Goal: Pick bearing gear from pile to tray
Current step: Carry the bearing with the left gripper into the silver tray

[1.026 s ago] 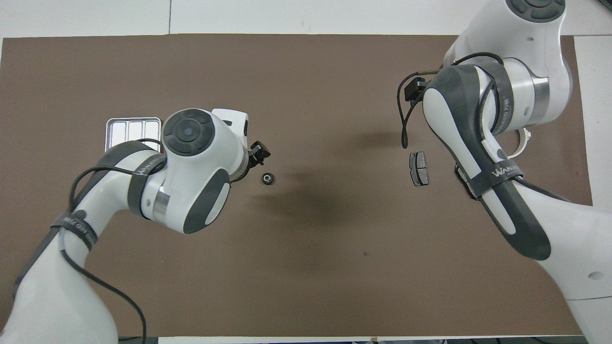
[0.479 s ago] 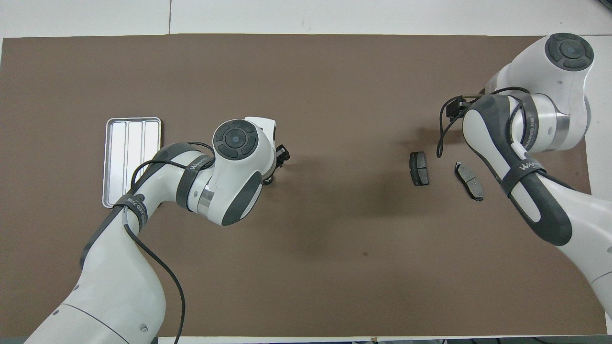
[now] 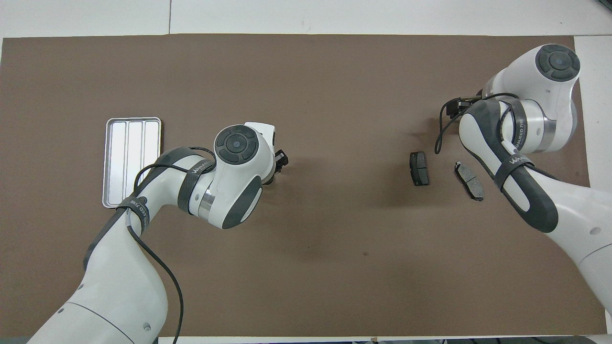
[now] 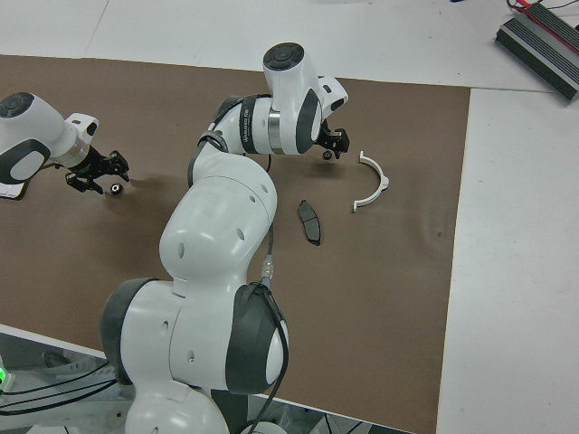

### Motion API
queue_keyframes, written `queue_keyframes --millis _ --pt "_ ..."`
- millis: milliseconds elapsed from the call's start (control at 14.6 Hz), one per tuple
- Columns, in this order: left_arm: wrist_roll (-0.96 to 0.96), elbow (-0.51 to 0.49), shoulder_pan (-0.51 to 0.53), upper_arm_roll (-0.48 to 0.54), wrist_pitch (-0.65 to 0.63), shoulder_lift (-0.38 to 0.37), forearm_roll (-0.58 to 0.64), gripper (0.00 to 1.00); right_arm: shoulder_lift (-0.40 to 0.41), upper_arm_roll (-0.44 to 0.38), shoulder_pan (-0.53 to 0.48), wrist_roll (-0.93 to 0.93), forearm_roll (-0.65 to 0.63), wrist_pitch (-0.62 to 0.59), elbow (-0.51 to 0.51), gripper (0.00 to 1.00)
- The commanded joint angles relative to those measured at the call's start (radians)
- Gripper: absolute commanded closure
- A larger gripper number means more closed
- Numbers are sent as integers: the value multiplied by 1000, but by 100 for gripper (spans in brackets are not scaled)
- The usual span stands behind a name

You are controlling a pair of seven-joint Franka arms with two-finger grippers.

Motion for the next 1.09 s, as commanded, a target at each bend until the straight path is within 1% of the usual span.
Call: queue_keyframes --millis 0,68,205,274,342,410,479,547,615,752,821,957,1026 --pt "-22 -19 -16 12 25 -8 16 28 20 13 -14 -19 -20 39 5 5" --pt "-22 -19 -16 12 26 -8 16 34 30 13 -14 -19 -20 40 11 5" --pt "-22 -22 -16 12 34 -8 16 38 43 13 -16 -19 -18 40 28 5" --pt "-24 -25 -16 12 35 -8 16 43 48 14 -16 -19 -17 40 33 6" --pt "-28 -25 -16 12 35 -9 16 53 48 14 -16 -19 -11 40 35 7" --pt "-30 -25 -17 12 34 -9 16 71 48 14 -16 -19 -7 40 35 8" --pt "-30 -25 -17 12 34 -9 16 92 48 14 -22 -20 -7 40 35 10" --pt "-30 -24 -17 14 16 -11 16 100 50 14 -37 -20 -12 40 35 12" --pt "-28 -13 -16 17 -14 -13 16 100 51 16 -40 -20 -7 40 35 14" --pt "-12 31 5 21 -104 -17 67 100 57 16 -45 -22 -1 40 35 27" --pt "34 21 40 23 -129 -57 76 100 57 16 -45 -20 9 40 35 27" --pt "266 -40 146 21 -152 -168 76 100 56 16 -43 -17 34 39 35 27" --pt "395 -56 201 20 -182 -205 75 100 56 16 -42 -17 39 37 35 27"
